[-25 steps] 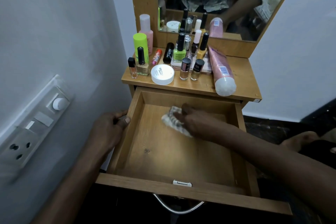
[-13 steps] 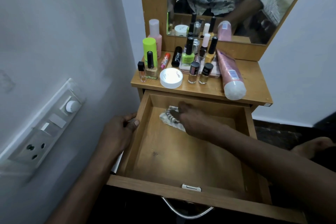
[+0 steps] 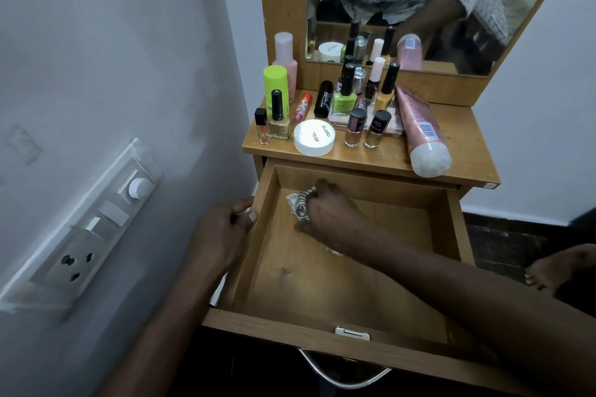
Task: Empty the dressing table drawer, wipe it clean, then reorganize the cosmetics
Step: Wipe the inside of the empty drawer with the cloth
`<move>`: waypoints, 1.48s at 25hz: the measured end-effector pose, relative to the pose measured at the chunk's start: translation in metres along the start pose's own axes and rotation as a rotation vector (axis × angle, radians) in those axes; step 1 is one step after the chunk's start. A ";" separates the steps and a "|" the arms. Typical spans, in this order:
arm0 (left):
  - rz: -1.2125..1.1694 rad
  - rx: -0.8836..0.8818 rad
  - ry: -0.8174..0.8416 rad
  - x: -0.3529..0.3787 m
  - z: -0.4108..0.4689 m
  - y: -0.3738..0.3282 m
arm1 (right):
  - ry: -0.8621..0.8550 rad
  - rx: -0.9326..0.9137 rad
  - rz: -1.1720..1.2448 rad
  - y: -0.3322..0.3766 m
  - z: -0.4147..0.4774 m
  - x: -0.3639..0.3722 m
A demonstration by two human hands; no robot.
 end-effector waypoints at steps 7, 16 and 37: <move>-0.006 0.012 -0.005 0.000 -0.001 -0.003 | -0.100 -0.278 0.080 0.015 0.015 0.015; -0.064 -0.026 0.004 0.000 0.000 0.002 | -0.032 -0.453 -0.003 0.005 -0.005 0.013; -0.112 -0.055 0.008 0.000 -0.001 0.004 | 0.127 0.070 0.293 0.039 -0.030 0.000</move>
Point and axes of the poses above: each hand's wrist, its own z-axis towards the middle knuckle, its own x-axis out of the palm, y = z × x, the point moved 5 cm from there along z, towards the middle knuckle, and after that the axes turned 1 degree about -z, right-handed, at the moved point
